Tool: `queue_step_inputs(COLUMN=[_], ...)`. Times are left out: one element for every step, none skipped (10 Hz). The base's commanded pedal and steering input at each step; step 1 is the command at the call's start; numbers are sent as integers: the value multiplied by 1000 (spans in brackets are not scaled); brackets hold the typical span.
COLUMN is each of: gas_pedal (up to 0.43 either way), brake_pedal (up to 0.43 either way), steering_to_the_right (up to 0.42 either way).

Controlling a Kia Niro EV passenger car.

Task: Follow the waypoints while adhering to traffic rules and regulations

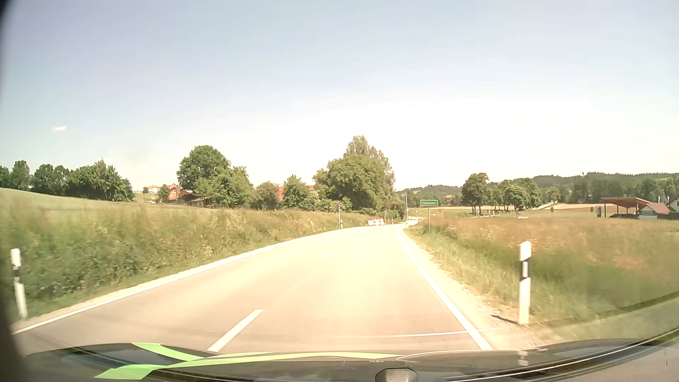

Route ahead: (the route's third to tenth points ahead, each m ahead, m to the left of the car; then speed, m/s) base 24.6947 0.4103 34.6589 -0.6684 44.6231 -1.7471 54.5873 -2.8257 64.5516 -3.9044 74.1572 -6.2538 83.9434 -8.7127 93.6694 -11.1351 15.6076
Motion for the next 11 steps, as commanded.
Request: queue_step_inputs(gas_pedal=[150, 138, 98, 98, 98, 98, 98, 98, 98, 98, 98], brake_pedal=[0, 0, 0, 0, 0, 0, 0, 0, 0, 0, 0], steering_to_the_right=[10, 9, 9, 8, 8, 7, 6, 4, 3, 3, 3])
